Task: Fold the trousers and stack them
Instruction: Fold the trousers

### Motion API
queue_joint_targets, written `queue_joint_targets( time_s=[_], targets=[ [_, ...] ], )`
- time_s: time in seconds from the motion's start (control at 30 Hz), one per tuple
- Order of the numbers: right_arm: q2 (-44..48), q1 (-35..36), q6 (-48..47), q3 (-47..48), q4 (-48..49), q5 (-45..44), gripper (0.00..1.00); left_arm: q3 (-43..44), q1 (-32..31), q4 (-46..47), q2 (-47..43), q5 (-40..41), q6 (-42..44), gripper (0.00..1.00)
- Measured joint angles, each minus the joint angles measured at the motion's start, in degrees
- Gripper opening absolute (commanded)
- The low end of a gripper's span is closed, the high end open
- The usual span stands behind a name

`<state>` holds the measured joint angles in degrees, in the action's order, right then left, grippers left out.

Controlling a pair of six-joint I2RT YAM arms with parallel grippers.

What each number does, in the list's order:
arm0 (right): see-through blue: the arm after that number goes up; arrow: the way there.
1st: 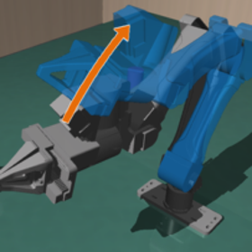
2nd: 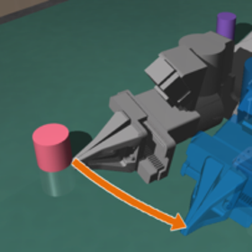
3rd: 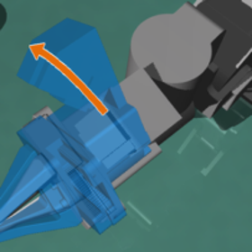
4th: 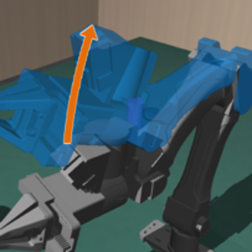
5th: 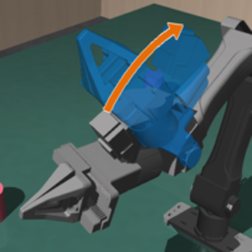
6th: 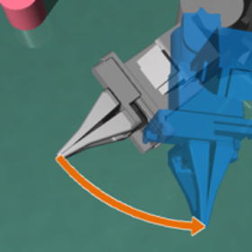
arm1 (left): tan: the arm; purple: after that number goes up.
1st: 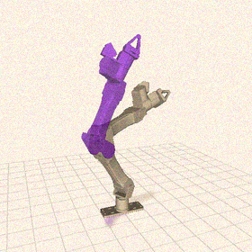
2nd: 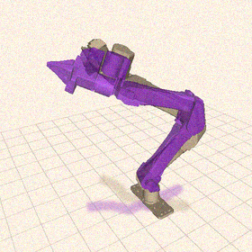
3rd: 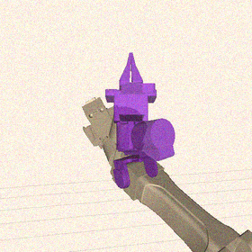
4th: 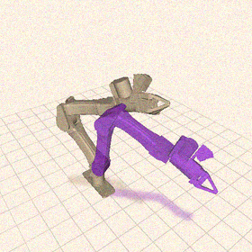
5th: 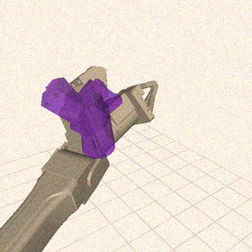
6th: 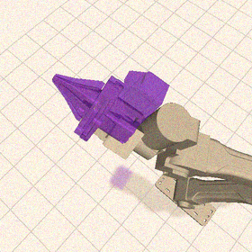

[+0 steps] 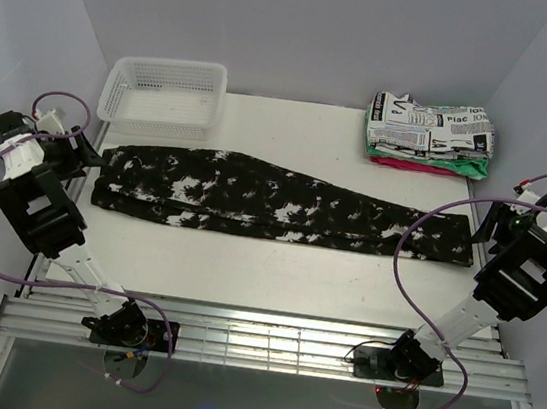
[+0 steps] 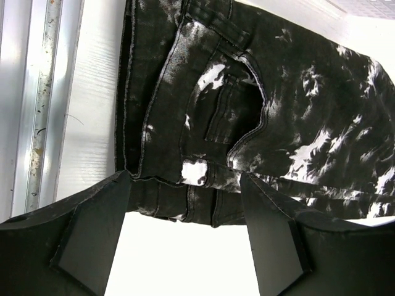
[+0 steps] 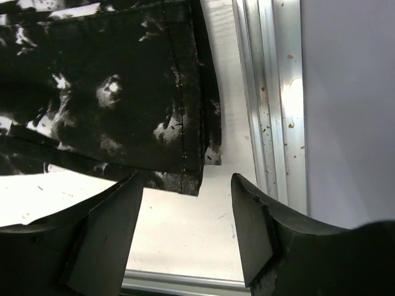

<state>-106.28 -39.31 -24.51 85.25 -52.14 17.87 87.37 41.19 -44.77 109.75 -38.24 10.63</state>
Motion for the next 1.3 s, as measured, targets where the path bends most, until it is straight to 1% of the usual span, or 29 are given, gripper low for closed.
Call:
queue_joint_targets(
  time_s=[0.03, 0.1, 0.2, 0.3, 0.43, 0.53, 0.57, 0.63, 0.67, 0.73, 0.77, 1.0, 1.13, 1.2, 1.3],
  targets=[
    [0.0, -0.1, 0.7, -1.0, 0.7, -0.2, 0.63, 0.0, 0.0, 0.0, 0.0, 0.1, -0.2, 0.84],
    [0.1, -0.3, 2.2, -4.0, 2.6, -0.1, 0.58, 0.0, 0.0, 0.0, -0.1, 0.3, -0.4, 0.84],
    [0.3, -0.6, 4.7, -9.1, 4.8, -0.1, 0.57, 0.0, 0.0, 0.0, -0.5, 0.3, -0.7, 0.86],
    [0.3, -1.2, 6.7, -12.3, 5.9, 0.5, 0.57, 0.6, 0.0, 0.0, -1.0, 0.3, -0.8, 0.87],
    [0.3, -1.7, 8.5, -14.3, 7.8, 2.5, 0.57, 2.0, 0.0, 0.2, -1.4, 0.3, -1.1, 0.87],
    [0.0, -2.0, 9.2, -14.6, 9.0, 4.1, 0.53, 2.3, 0.0, 0.2, -1.7, 0.3, -1.3, 0.87],
    [-0.2, -2.2, 9.2, -14.6, 9.3, 4.6, 0.44, 2.3, 0.0, 0.2, -1.8, 0.3, -1.4, 0.87],
    [-0.5, -2.4, 9.4, -14.6, 9.9, 5.4, 0.33, 2.3, 0.0, 0.2, -1.8, 0.3, -1.4, 0.87],
    [-0.6, -2.4, 9.4, -14.6, 10.1, 5.8, 0.21, 2.3, 0.0, 0.2, -1.9, 0.4, -1.3, 0.87],
    [-0.8, -2.6, 9.4, -14.5, 10.3, 6.7, 0.09, 2.3, 0.0, 0.2, -1.9, 1.0, -1.3, 0.87],
    [-0.9, -2.6, 9.3, -14.4, 10.2, 7.0, 0.08, 2.3, 0.0, 0.2, -1.9, 1.4, -1.3, 0.87],
    [-1.0, -2.7, 8.7, -12.8, 6.0, 9.7, 0.08, 2.3, 0.6, -0.5, -1.8, 5.8, -0.8, 0.87],
    [-1.0, -2.8, 8.1, -11.8, 3.8, 10.4, 0.08, 4.7, 1.5, -2.9, 0.1, 7.0, -0.2, 0.87],
    [-1.0, -2.9, 7.8, -11.3, 2.9, 10.7, 0.08, 7.0, 2.1, -4.2, 2.1, 6.8, 0.3, 0.86],
    [-1.0, -3.0, 7.6, -10.7, 1.9, 11.1, 0.08, 9.1, 2.8, -5.7, 4.9, 5.2, 1.4, 0.82]
  ],
)
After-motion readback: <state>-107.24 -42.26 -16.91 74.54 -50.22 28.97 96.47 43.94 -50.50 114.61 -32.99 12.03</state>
